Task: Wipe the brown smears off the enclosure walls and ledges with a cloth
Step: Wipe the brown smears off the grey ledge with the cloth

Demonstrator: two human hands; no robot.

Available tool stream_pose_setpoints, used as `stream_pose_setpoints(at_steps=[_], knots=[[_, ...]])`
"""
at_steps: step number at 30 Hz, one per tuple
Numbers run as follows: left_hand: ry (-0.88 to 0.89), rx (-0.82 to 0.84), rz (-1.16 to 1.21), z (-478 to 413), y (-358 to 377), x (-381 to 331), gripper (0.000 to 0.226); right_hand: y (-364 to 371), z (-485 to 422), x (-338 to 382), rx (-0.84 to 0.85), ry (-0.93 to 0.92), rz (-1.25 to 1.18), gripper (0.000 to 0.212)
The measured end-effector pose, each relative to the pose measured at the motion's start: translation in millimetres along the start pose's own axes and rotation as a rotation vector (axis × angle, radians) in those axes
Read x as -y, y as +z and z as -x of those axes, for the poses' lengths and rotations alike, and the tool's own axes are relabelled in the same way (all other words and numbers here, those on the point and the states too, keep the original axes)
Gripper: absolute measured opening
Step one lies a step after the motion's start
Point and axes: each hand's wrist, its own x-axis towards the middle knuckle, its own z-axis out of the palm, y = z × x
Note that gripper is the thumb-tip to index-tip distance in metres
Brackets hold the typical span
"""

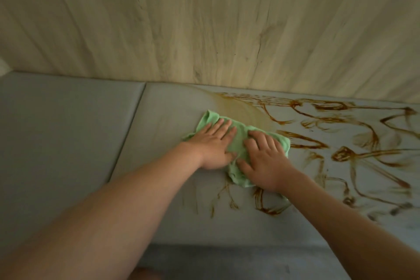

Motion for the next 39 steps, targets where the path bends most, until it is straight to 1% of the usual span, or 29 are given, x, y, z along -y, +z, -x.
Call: stream_pose_setpoints(at_steps=[1, 2, 3, 4, 5, 6, 7, 8, 10, 11, 13, 15, 20, 23, 25, 28, 32, 34, 36, 37, 39], knots=[[0.023, -0.008, 0.091, 10, -7, 1, 0.079, -3, -1, 3, -0.048, -0.082, 0.006, 0.073], [0.033, -0.052, 0.197, 18, -15, 4, 0.072, -5, -6, 6, -0.073, -0.176, 0.000, 0.068], [0.022, -0.135, 0.267, 25, -25, 10, 0.061, -7, -11, 9, -0.052, -0.274, -0.005, 0.065], [-0.009, -0.233, 0.279, 30, -31, 19, 0.053, -7, -17, 10, -0.010, -0.353, 0.001, 0.065], [-0.054, -0.301, 0.245, 33, -37, 28, 0.053, -7, -21, 8, 0.038, -0.392, 0.006, 0.065], [-0.110, -0.309, 0.194, 36, -40, 38, 0.060, -5, -25, 3, 0.065, -0.383, 0.001, 0.065], [-0.183, -0.256, 0.133, 38, -41, 46, 0.072, -4, -29, -8, 0.064, -0.325, -0.019, 0.066], [-0.255, -0.169, 0.069, 39, -39, 54, 0.088, -4, -32, -21, 0.044, -0.227, -0.048, 0.066], [-0.353, 0.024, -0.028, 38, -31, 65, 0.117, -7, -43, -48, 0.007, 0.025, -0.082, 0.065], [-0.389, 0.093, -0.040, 37, -27, 69, 0.126, -8, -52, -59, 0.009, 0.141, -0.079, 0.062], [-0.407, 0.134, -0.038, 33, -21, 77, 0.131, -11, -74, -69, 0.022, 0.310, -0.086, 0.060], [-0.392, 0.137, -0.063, 26, -19, 79, 0.133, -14, -100, -66, 0.009, 0.420, -0.139, 0.067], [-0.426, 0.135, -0.072, 13, -15, 77, 0.133, -16, -153, -25, -0.024, 0.498, -0.212, 0.075], [-0.439, 0.133, -0.051, 11, -15, 78, 0.133, -12, -163, 8, -0.009, 0.440, -0.197, 0.074], [-0.435, 0.120, -0.051, 13, -14, 79, 0.131, -10, -164, 28, -0.009, 0.318, -0.171, 0.069], [-0.416, 0.088, -0.073, 19, -12, 78, 0.128, -7, -151, 45, -0.012, 0.074, -0.131, 0.060], [-0.379, 0.043, -0.063, 26, -9, 81, 0.124, -1, -87, 36, -0.029, -0.187, -0.110, 0.065], [-0.390, 0.046, -0.050, 28, -9, 82, 0.125, 6, -49, 17, -0.024, -0.267, -0.114, 0.055], [-0.405, 0.040, -0.050, 31, -10, 78, 0.125, 9, -15, -6, -0.037, -0.238, -0.140, 0.047], [-0.409, 0.037, -0.053, 33, -11, 76, 0.125, 9, -2, -14, -0.056, -0.175, -0.166, 0.046], [-0.416, 0.028, -0.033, 36, -12, 72, 0.122, 7, 13, -14, -0.070, -0.034, -0.233, 0.052]])
